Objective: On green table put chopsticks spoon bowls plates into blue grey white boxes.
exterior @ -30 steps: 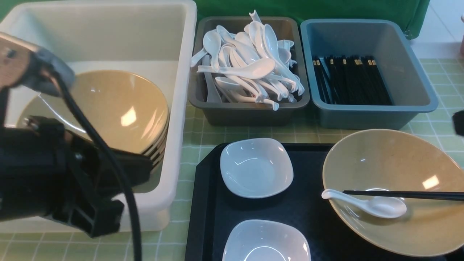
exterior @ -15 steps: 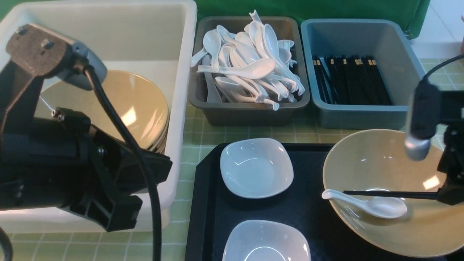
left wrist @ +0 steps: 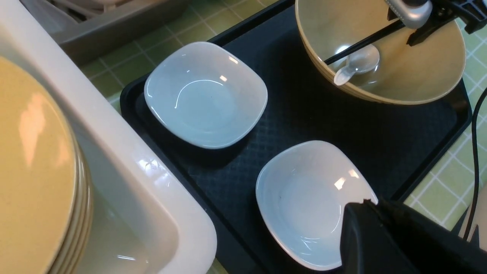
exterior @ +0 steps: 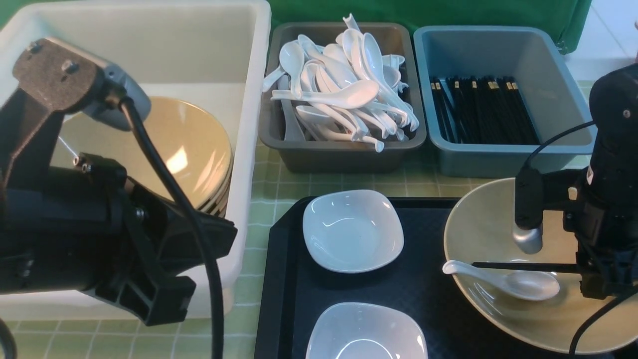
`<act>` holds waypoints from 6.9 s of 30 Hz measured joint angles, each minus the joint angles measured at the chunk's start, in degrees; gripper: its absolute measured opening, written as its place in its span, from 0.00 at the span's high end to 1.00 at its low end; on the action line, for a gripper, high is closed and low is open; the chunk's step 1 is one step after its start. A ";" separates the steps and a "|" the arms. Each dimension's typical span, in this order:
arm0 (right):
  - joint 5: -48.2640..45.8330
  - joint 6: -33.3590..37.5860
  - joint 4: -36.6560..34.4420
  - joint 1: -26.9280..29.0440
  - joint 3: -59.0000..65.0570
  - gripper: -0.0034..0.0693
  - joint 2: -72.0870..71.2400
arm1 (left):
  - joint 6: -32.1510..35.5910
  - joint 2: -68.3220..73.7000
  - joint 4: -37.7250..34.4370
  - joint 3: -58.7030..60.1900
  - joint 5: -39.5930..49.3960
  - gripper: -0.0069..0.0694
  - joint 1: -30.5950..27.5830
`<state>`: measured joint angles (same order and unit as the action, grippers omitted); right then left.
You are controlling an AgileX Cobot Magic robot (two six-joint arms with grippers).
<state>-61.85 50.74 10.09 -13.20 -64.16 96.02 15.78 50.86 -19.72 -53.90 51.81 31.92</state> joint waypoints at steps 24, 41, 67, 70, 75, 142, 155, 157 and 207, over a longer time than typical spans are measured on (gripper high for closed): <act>-5.14 6.20 -9.24 2.25 -16.31 0.78 0.20 | 1.53 0.00 0.00 0.00 -3.21 0.91 0.00; 9.42 -7.88 -47.28 14.66 -48.18 0.78 23.90 | 1.76 0.04 0.00 0.00 -8.57 0.91 0.00; 12.87 0.40 -45.72 19.37 -29.28 0.19 9.48 | 1.37 0.04 -1.09 0.00 -4.01 0.91 0.00; 6.81 17.71 -46.04 17.96 -19.74 0.18 1.75 | 2.08 0.04 -0.62 0.00 -2.47 0.91 0.00; 6.38 39.93 -44.59 13.76 -2.57 0.18 -3.23 | 4.38 -0.16 -0.21 0.00 1.39 0.91 0.00; 32.38 -2.40 -71.39 -2.94 -58.45 0.37 35.41 | 4.15 -0.25 -0.46 0.00 4.43 0.91 0.00; 11.74 3.48 -70.12 3.22 -54.09 0.31 16.10 | 2.88 -0.25 -1.44 0.00 5.32 0.91 0.00; 11.79 3.57 -68.48 3.61 -48.99 0.31 10.68 | 2.88 -0.25 -2.27 0.00 5.72 0.91 0.00; 5.98 -37.72 -27.25 -0.53 14.51 0.31 -61.07 | -5.26 71.46 -19.44 -40.94 -4.79 0.50 9.74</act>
<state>-55.87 13.01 -17.16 -13.73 -49.66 34.95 10.52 122.32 -39.16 -94.84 47.02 41.65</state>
